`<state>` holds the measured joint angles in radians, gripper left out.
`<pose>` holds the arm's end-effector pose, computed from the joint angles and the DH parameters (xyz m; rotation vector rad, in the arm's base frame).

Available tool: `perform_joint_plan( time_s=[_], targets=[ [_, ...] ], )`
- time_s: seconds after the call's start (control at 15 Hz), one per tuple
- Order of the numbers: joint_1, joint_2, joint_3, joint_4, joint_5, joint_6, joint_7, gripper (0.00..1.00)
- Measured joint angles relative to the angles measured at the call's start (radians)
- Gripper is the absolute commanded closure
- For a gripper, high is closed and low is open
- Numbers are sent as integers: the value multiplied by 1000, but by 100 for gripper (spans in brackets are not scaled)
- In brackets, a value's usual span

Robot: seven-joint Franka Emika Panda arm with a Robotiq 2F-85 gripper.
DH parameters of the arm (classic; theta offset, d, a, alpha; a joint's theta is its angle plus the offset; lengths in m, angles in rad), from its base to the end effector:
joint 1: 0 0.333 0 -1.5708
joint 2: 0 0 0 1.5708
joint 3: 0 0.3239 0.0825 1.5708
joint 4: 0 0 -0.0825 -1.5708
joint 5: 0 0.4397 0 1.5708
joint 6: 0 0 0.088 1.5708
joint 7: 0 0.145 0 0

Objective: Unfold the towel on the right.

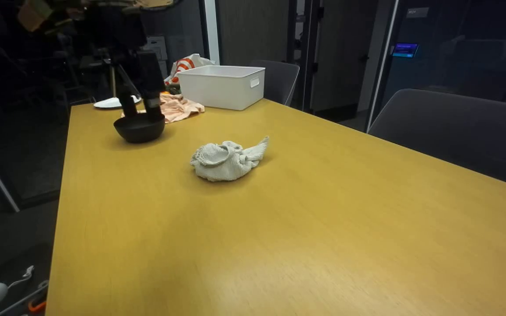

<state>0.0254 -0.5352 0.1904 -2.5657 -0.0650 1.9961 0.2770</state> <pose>0.4126 0.0777 0.3818 2.9790 -0.0912 -0.0099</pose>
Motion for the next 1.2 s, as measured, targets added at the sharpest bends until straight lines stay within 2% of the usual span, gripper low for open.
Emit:
perform_joint_plan(
  time_s=[0.33, 0.67, 0.87, 1.2],
  targets=[
    [-2, 194, 10, 7, -66, 293, 36, 0],
    [-5, 378, -2, 35, -78, 551, 48, 0],
    [-11, 463, -18, 66, -144, 624, 76, 0],
    [-11, 557, -60, 105, -293, 642, 158, 0]
  ],
)
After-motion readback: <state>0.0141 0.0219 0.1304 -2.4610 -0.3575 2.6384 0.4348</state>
